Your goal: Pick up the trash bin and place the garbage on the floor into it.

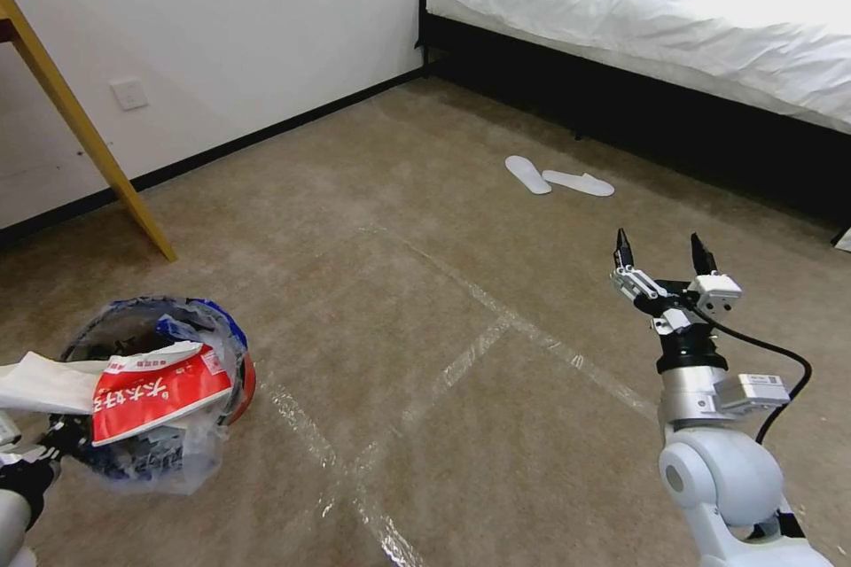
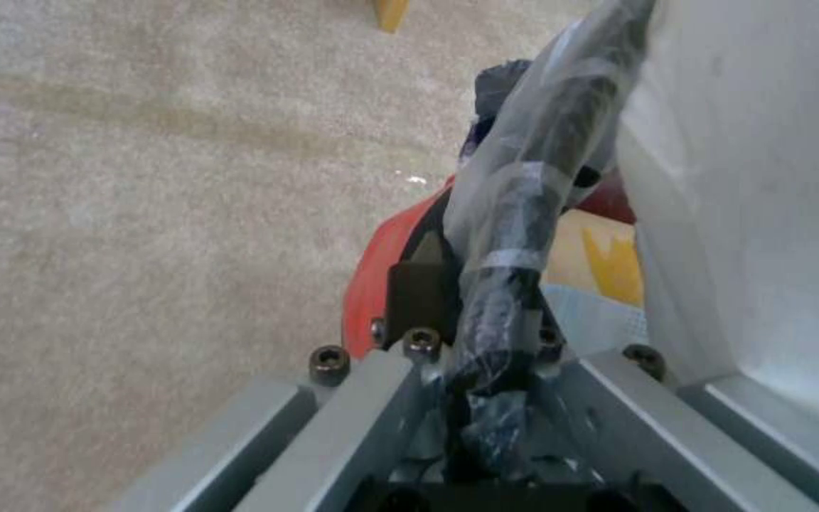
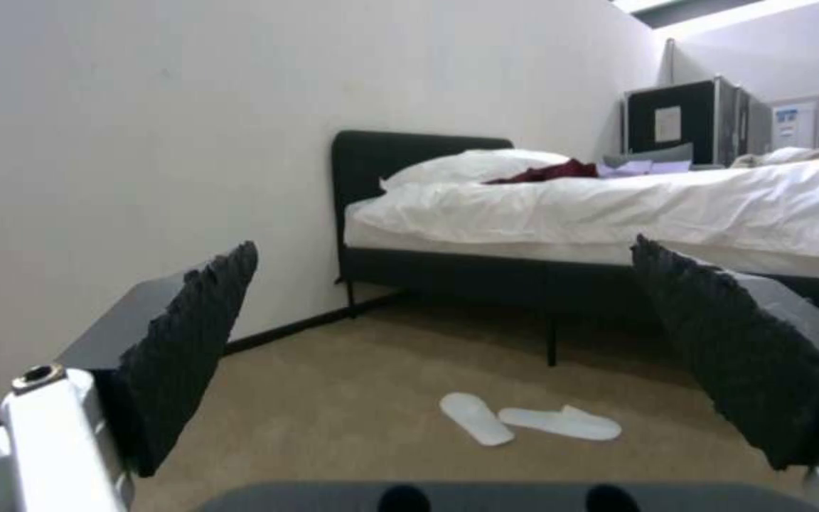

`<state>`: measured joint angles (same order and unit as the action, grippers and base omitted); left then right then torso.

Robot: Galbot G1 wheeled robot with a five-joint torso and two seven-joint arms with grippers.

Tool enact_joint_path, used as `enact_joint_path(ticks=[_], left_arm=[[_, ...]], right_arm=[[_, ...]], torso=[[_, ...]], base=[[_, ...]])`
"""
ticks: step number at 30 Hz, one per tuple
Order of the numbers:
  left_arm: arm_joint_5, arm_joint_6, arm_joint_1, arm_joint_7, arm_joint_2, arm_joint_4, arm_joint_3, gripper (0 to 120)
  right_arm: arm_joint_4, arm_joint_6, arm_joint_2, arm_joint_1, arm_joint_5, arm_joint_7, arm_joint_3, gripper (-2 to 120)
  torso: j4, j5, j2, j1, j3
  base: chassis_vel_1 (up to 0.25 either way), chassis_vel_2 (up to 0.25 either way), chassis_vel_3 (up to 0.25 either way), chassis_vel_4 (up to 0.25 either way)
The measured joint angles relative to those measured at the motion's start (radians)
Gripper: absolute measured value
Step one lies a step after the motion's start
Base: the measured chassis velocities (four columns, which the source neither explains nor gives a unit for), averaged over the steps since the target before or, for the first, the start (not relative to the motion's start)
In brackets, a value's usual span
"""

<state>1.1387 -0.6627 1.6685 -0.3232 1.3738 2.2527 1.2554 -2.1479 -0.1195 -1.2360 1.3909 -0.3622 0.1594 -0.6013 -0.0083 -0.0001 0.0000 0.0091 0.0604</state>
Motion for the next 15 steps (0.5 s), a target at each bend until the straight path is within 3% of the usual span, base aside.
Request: enact_joint_path(ticks=[15], left_arm=[[-0.006,0.0,-0.018,-0.001,0.004,-0.016,-0.008,0]], right_arm=[[0.023,-0.002,0.0,-0.012,0.003,0.0,0.017,100]], torso=[[0.0,0.0,0.0,0.0,0.0]], base=[[-0.137,0.139,0.144,-0.142]])
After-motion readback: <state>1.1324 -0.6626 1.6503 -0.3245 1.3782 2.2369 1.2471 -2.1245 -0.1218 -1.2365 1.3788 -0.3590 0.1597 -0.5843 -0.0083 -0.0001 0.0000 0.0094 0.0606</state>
